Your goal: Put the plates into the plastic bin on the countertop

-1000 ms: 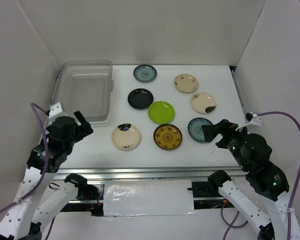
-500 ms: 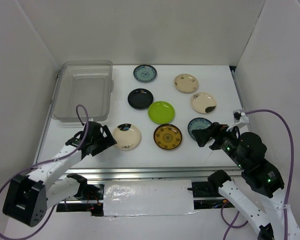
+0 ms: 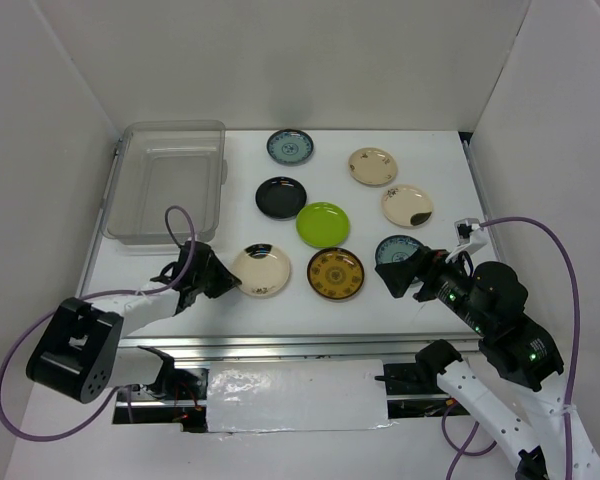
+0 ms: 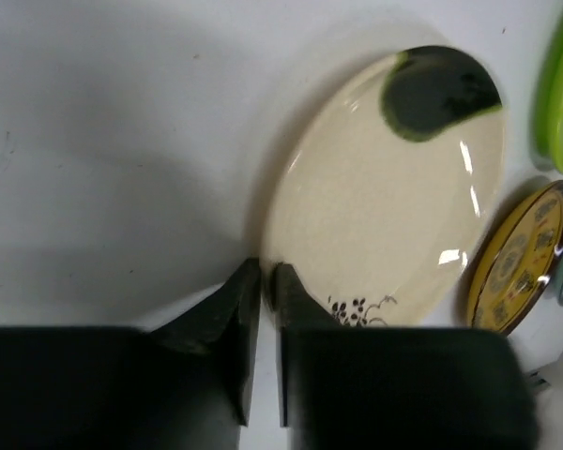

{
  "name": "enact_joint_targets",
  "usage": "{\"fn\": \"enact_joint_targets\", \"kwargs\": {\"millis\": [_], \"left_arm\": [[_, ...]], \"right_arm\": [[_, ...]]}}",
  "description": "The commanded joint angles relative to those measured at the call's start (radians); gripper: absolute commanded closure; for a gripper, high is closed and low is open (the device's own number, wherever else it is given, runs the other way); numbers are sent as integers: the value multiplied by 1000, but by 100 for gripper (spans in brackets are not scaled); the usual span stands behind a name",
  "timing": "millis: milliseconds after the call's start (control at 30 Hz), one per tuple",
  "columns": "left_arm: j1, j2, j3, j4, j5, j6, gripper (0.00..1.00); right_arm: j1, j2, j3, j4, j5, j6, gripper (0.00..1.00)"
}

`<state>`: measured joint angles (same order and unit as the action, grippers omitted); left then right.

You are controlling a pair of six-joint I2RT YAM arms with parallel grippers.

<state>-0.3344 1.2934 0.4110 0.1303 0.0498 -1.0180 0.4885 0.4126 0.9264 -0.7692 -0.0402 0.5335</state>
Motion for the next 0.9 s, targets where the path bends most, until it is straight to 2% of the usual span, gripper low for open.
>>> {"fn": "enact_joint_targets", "kwargs": {"millis": [0,33,67,100,300,533,667,767,800,867], "left_arm": [[-2,-47,-40,-86,-42,-25,82],[-2,-68,-38,-124,-44,-27,87],[-3,-92,-35,-155,-80,-27,98],[-2,-139,-29,-179,-94,-30,100],[-15,-382,49,-400,-214,-7,100],[-12,-509,219,-537,-134,84,100],[29,-485,401,-613,-200,107,100],[127,-338,523,-669,-235,85,100],[197,-300,549,-667,-223,81,100],[266,-193,620,-637,-180,67,100]], "right_arm": [[9,-9,29,51,-20,-10,0],[7,-9,31,53,-20,-9,0],[7,-11,31,53,-21,-10,0],[7,-12,31,53,-23,-9,0],[7,-12,35,62,-29,-7,0],[7,2,52,67,-33,-3,0],[7,9,66,65,-29,-1,0],[7,14,63,71,-26,-1,0],[7,15,60,74,-20,-1,0],[7,17,57,77,-15,-4,0]]}}
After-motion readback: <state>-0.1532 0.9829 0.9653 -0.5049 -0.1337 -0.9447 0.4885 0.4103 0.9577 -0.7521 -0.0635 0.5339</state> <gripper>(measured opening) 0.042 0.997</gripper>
